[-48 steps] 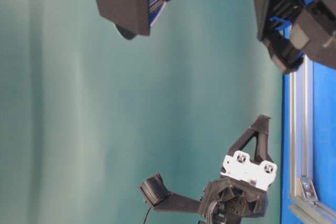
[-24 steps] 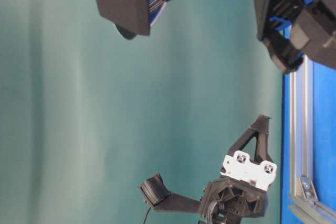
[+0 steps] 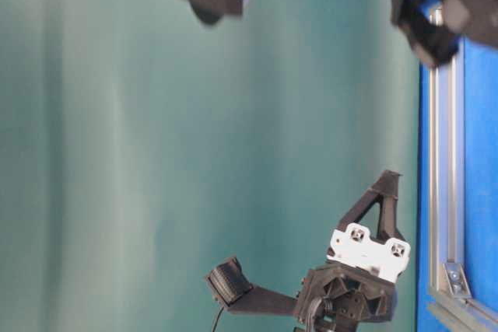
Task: Insert the wire through the string loop located on the right side.
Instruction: 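Carry the cable right and align the plug with the white cable-tie loop, then push the plug leftward through the white loop with the right gripper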
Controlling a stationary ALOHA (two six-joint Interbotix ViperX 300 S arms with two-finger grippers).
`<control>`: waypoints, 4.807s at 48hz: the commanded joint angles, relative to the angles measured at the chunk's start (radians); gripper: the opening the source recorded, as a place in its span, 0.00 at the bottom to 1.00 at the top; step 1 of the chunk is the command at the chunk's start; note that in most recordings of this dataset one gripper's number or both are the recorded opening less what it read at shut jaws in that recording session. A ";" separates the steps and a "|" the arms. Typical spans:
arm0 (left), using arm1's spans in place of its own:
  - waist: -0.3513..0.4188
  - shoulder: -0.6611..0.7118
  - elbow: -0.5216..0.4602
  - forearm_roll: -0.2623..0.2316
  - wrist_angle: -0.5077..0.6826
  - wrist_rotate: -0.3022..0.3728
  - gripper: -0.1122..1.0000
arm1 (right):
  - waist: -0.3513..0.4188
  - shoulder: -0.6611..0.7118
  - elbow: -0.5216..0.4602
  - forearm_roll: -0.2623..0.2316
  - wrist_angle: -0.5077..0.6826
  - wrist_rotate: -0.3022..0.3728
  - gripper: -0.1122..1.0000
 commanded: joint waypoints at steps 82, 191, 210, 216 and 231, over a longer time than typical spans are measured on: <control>0.002 -0.035 -0.017 0.002 -0.011 0.002 0.10 | -0.120 -0.643 0.676 0.129 -0.071 -0.008 0.08; 0.002 -0.035 -0.017 0.006 -0.012 0.003 0.10 | -0.124 -0.643 0.673 0.130 -0.077 -0.008 0.08; 0.002 -0.035 -0.018 0.006 -0.012 0.003 0.10 | -0.124 -0.591 0.643 0.129 -0.110 -0.008 0.08; 0.002 -0.035 -0.017 0.006 -0.012 0.003 0.10 | -0.124 -0.535 0.624 0.129 -0.146 -0.008 0.08; -0.005 -0.035 -0.018 0.005 -0.018 0.000 0.10 | -0.147 -0.368 0.532 0.129 -0.216 -0.008 0.08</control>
